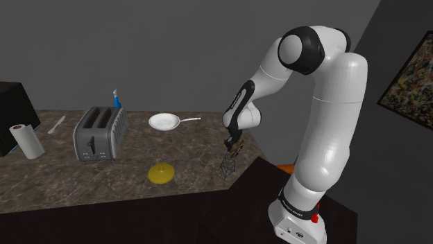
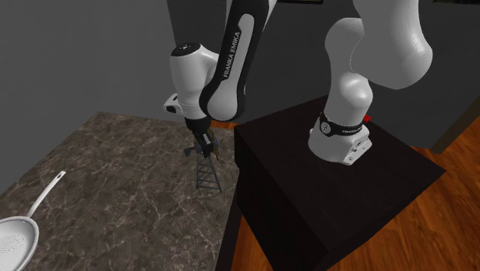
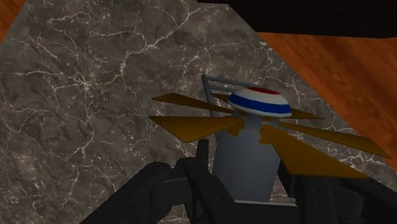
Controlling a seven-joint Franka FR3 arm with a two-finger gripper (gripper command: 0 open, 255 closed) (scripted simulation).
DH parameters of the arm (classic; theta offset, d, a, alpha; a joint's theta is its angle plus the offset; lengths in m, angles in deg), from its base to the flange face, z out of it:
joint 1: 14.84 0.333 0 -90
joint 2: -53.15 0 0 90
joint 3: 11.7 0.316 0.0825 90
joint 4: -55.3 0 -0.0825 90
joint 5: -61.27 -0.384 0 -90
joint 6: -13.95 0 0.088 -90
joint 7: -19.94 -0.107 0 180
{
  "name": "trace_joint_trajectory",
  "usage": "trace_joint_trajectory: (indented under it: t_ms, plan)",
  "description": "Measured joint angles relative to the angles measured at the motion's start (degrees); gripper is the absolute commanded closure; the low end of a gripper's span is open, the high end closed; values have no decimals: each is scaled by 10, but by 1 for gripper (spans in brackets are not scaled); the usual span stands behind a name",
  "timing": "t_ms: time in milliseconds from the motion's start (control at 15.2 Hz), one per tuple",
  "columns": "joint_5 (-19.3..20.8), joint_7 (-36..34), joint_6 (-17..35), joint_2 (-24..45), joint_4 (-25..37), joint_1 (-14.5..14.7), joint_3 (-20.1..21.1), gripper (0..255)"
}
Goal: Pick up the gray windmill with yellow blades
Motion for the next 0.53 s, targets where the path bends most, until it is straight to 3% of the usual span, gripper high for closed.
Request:
trace_joint_trajectory:
  t_ms: [528]
  plan:
    - [53, -37, -56, -67, -9, 23, -33, 255]
